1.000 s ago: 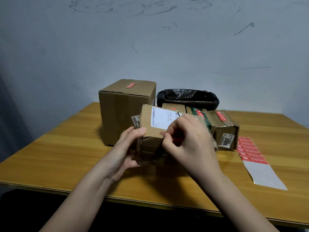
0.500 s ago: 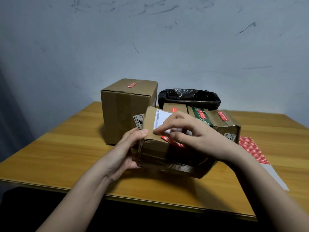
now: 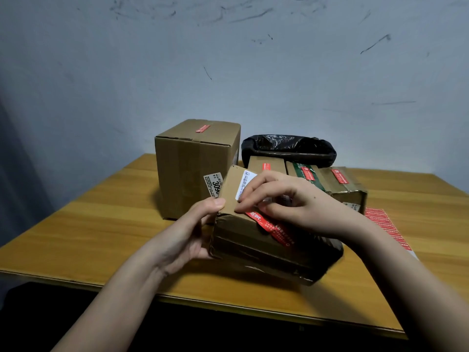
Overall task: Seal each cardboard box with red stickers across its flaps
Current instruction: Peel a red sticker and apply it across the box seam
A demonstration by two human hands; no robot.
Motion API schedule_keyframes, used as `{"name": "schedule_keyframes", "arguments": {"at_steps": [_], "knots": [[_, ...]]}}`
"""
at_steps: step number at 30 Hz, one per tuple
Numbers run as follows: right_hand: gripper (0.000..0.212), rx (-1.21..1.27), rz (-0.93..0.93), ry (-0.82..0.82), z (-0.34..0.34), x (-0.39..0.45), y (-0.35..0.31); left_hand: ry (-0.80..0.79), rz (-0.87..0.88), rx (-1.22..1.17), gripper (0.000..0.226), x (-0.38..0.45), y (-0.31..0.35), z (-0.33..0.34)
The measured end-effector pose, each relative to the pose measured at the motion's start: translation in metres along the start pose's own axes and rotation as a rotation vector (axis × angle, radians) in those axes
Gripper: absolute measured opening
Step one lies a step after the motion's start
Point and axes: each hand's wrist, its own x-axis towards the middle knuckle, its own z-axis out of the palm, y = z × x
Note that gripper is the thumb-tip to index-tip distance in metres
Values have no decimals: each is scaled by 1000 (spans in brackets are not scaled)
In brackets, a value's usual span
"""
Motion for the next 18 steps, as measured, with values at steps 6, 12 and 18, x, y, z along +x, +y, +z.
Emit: {"name": "schedule_keyframes", "arguments": {"at_steps": [6,12,18], "knots": [[24,50,-5,-20,-2,2,1,-4,-7,3,79,0,-1,1],[8,9,-46,-38,-5,6,0,-15,-3,-4,74,-2,0,1],[7,-162,-89,-59,-10,8,-4,0,-9,-3,76,-2,0,1]]}}
